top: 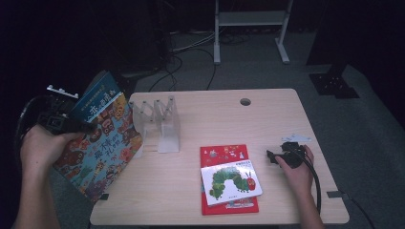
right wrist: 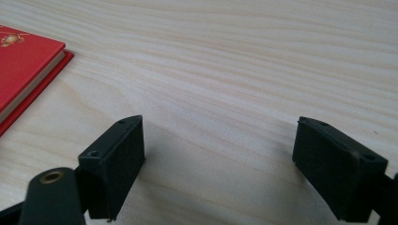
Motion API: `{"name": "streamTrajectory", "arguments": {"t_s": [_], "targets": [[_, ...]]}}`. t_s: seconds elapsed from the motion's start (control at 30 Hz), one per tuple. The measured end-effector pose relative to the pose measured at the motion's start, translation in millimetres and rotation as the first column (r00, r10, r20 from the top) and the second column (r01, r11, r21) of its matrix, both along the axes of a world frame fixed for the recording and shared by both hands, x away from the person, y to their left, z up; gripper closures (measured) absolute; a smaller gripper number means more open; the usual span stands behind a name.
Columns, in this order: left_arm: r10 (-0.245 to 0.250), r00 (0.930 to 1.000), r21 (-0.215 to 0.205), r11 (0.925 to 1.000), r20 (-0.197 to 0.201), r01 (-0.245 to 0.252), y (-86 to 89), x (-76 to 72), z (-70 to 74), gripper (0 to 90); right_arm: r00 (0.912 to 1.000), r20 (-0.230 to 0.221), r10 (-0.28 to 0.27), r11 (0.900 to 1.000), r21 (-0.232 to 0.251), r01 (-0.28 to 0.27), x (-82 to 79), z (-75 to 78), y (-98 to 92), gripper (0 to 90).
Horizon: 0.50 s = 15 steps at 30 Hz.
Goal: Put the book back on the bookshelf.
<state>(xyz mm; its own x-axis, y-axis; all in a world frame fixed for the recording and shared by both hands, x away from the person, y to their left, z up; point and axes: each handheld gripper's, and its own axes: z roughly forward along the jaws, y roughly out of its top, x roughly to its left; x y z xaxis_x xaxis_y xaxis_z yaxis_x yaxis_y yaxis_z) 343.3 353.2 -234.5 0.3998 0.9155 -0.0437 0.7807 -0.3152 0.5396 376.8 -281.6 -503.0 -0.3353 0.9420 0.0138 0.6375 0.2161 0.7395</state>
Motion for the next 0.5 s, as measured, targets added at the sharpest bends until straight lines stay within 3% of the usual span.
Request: {"name": "streamTrajectory", "arguments": {"t_s": [0.5], "targets": [[0.063, 0.9967, -0.013, 0.998, 0.051, -0.063, -10.3, 20.7, -7.3, 80.4, 1.0, 0.0, 0.0, 1.0, -0.001, 0.0, 0.3, 0.0, 0.0, 16.3]]}}
